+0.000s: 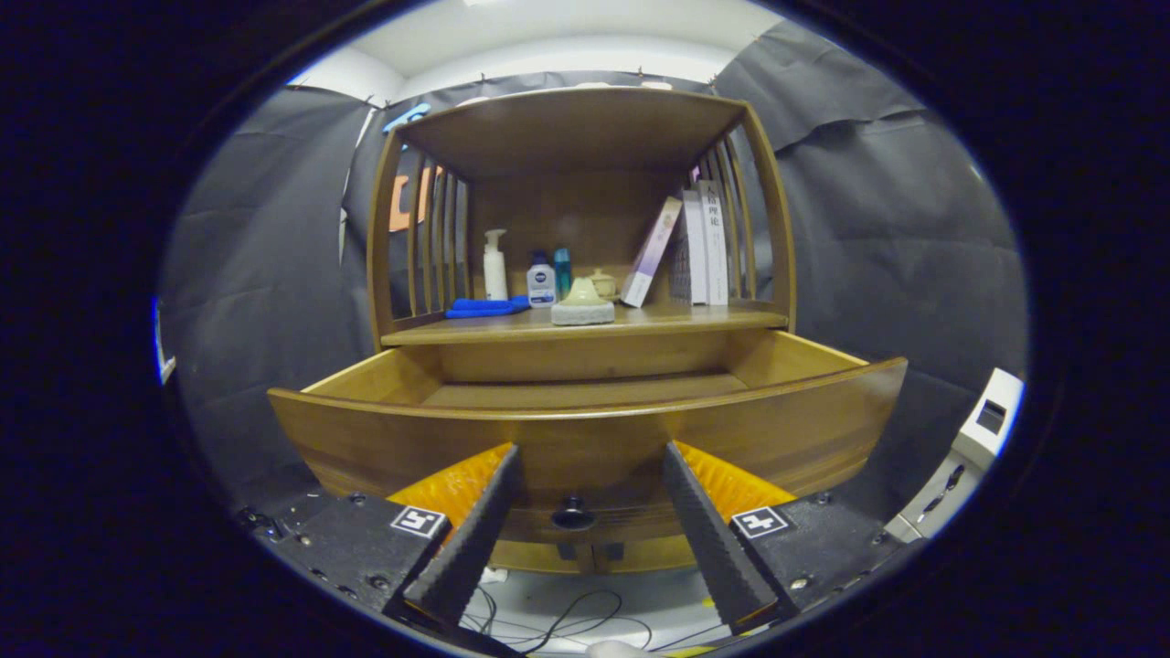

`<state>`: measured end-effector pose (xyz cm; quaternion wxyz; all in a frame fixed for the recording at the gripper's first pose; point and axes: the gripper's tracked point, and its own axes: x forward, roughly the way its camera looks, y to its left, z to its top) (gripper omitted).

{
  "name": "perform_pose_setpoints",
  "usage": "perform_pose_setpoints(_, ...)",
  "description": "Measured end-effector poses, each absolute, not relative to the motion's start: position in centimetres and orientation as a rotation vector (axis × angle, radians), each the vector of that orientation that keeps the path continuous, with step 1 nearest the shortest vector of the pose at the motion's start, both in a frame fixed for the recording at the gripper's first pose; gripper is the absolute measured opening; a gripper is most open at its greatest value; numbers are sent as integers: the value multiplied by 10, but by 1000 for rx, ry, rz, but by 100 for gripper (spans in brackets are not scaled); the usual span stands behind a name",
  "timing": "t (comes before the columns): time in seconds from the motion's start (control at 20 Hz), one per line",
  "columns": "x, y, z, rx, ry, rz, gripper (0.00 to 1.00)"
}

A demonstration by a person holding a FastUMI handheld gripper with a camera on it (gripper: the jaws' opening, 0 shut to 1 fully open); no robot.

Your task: Pull open the drawer, take out the items inside it, and place them on the countertop above the cabinet.

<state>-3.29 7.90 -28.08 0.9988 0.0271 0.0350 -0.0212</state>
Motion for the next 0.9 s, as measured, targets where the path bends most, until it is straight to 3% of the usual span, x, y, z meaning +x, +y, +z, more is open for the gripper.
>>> perform_pose_setpoints(0.4,-19,83,-275,46,62,-54,97)
perform_pose_setpoints(0.9,52,88,-260,24,15,-89,98)
